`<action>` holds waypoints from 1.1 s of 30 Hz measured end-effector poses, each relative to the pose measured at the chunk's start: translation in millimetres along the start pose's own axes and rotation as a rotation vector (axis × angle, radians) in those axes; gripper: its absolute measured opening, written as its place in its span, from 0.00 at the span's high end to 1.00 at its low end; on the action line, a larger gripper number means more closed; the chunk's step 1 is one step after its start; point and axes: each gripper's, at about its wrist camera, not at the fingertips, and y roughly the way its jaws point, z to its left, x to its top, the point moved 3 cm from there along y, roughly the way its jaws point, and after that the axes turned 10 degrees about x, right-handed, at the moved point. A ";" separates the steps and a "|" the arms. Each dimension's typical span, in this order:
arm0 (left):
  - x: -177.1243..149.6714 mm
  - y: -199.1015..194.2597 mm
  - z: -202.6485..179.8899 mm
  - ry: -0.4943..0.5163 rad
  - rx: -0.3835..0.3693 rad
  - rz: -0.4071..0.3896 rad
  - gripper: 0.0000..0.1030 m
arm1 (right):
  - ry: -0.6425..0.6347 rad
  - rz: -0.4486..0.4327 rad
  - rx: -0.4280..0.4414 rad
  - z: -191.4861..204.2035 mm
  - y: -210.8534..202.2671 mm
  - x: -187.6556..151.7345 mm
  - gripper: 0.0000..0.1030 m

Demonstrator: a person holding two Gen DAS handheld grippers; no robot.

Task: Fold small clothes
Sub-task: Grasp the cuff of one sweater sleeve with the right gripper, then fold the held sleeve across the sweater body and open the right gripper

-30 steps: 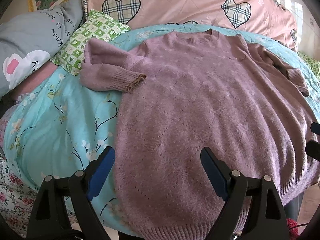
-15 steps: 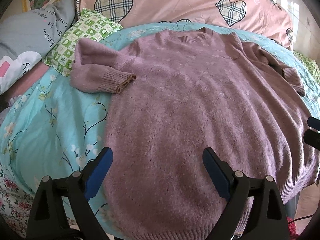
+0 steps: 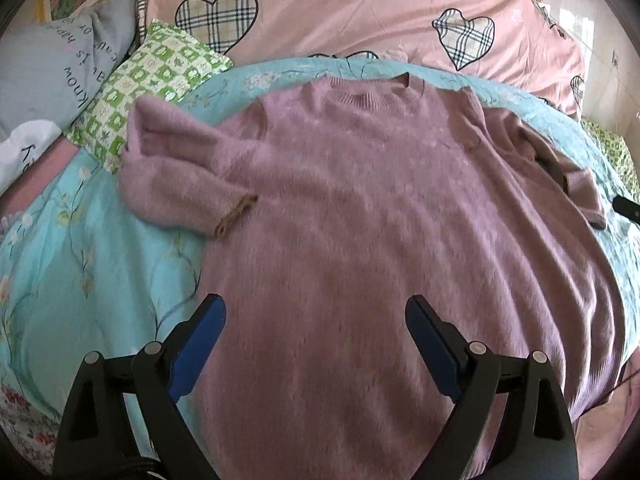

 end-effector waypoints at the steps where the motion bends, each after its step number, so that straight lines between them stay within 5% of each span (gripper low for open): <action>1: 6.4 2.6 -1.7 0.000 -0.008 0.001 0.11 | 0.001 -0.003 -0.021 -8.4 2.3 7.8 0.37; 8: 40.3 18.6 -16.4 0.015 -0.031 -0.005 0.11 | 0.000 0.098 -0.126 -59.0 45.9 36.1 0.43; 16: 50.3 46.3 -43.6 0.061 -0.059 0.038 0.11 | -0.098 0.276 -0.126 -75.9 69.3 6.0 0.43; 20: 48.7 54.5 -50.9 0.078 -0.061 0.050 0.11 | -0.231 0.314 -0.205 -68.0 84.6 -2.0 0.43; 21: 48.4 56.5 -51.6 0.080 -0.060 0.054 0.11 | -0.222 0.309 -0.206 -70.4 85.7 -1.6 0.47; 22: 48.0 57.7 -51.2 0.079 -0.061 0.057 0.11 | -0.195 0.295 -0.199 -74.7 85.8 0.7 0.66; 24: 47.8 58.4 -48.4 0.073 -0.065 0.054 0.11 | -0.112 0.261 -0.220 -90.0 80.7 9.3 0.85; 28: 47.0 55.9 -40.7 0.059 -0.065 0.043 0.11 | 0.130 0.065 0.006 -92.8 42.3 41.8 0.91; 33: 46.0 50.7 -26.3 0.023 -0.099 0.046 0.11 | 0.163 -0.030 0.262 -37.0 45.0 83.5 0.91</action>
